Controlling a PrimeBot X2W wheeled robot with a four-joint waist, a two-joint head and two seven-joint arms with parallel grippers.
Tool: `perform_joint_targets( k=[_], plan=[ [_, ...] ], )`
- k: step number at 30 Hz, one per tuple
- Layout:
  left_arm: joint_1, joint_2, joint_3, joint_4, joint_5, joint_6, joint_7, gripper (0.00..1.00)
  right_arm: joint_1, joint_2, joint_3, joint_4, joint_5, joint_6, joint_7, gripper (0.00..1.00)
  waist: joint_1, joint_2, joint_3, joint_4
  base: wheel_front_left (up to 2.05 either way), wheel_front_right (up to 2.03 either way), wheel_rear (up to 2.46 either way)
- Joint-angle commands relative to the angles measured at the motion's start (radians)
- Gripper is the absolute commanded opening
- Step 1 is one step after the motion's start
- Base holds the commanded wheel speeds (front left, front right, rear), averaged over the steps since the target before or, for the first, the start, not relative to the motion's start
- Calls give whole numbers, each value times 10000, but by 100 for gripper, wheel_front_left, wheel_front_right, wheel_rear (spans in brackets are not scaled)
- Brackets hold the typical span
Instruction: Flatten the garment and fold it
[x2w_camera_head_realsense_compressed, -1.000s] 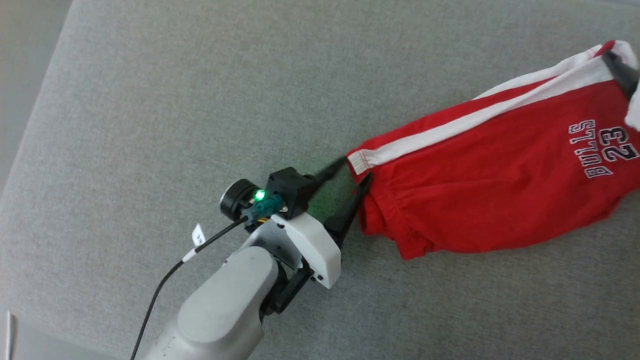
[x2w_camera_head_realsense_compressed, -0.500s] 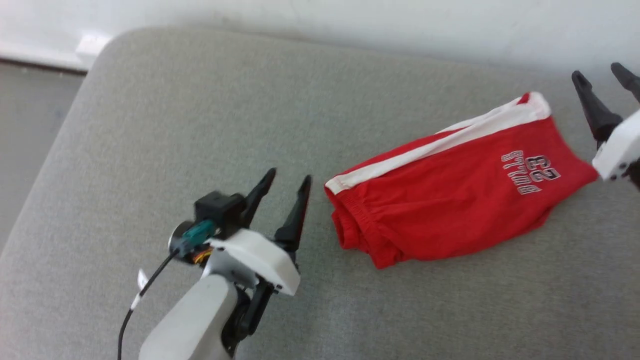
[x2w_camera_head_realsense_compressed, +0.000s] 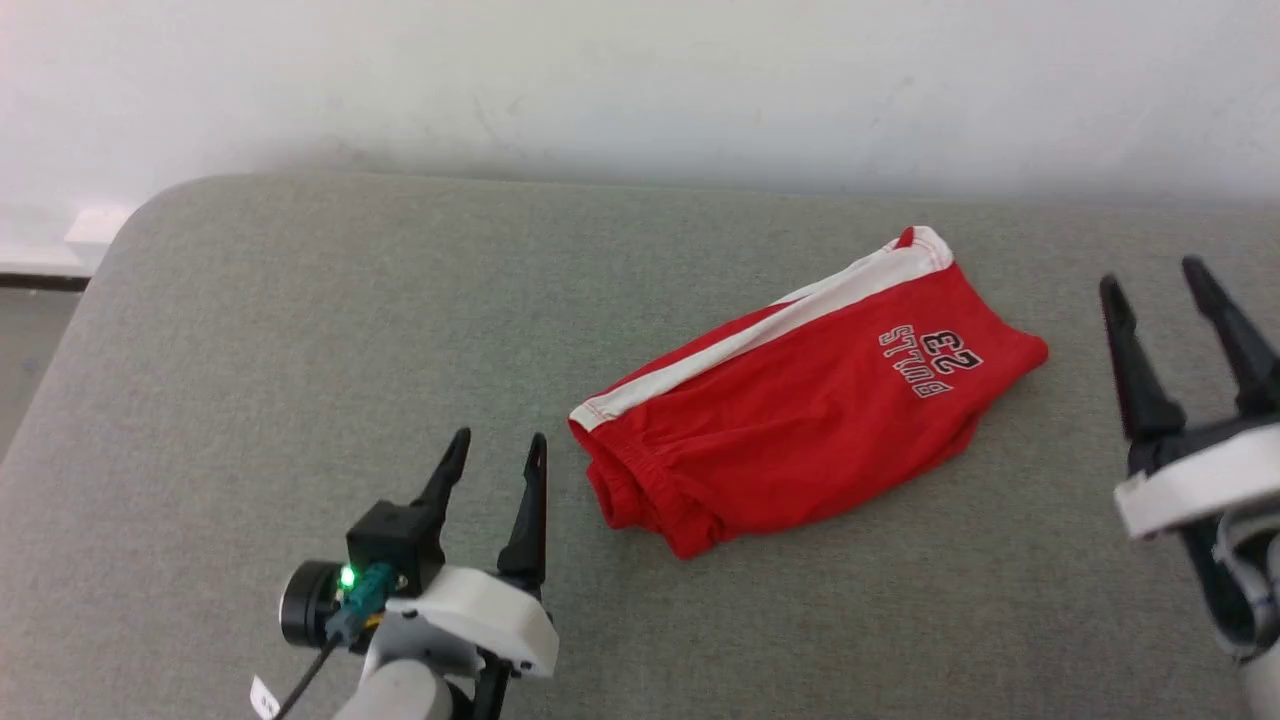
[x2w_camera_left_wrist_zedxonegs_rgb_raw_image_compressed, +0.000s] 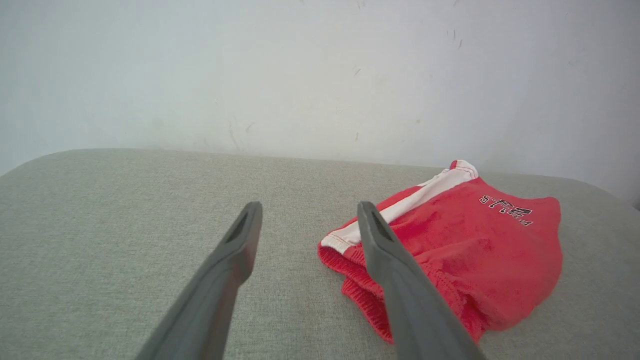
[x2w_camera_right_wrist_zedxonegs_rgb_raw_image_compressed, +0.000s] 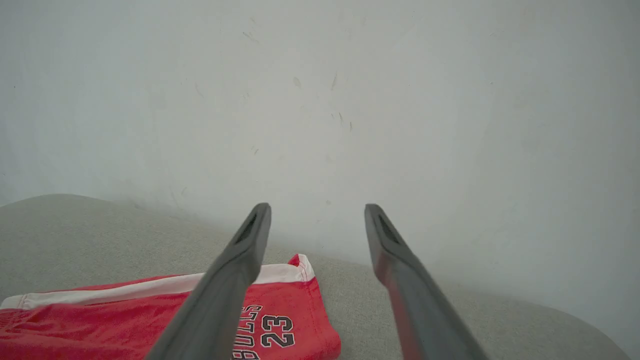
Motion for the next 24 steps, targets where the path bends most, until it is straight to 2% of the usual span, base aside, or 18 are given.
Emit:
perform_joint_targets(
  k=[1,5,10,17,24],
  plan=[
    [263,-34,14,-40,100,79,-67,100,569,378,-272,-425,-285,-21,-44,100,1,-2,-267,-356,0,0,0],
    [503,-92,-157,-26,147,22,-40,100,2035,1487,-1148,-1532,-790,-21,-46,100,1,-2,-288,-537,0,0,0],
    [340,-137,-486,174,-46,-75,997,100,3162,2421,-1507,-2503,-1271,-21,108,100,1,-2,-79,-859,0,0,0],
    [9,-457,-609,538,-574,13,2399,100,3580,2716,-1497,-3092,-1480,-21,404,100,1,-2,250,-1327,0,0,0],
    [-190,-661,-426,824,-927,364,3020,100,3417,2748,-1575,-3192,-1233,-21,518,100,1,-2,634,-1709,0,0,0]
  ],
)
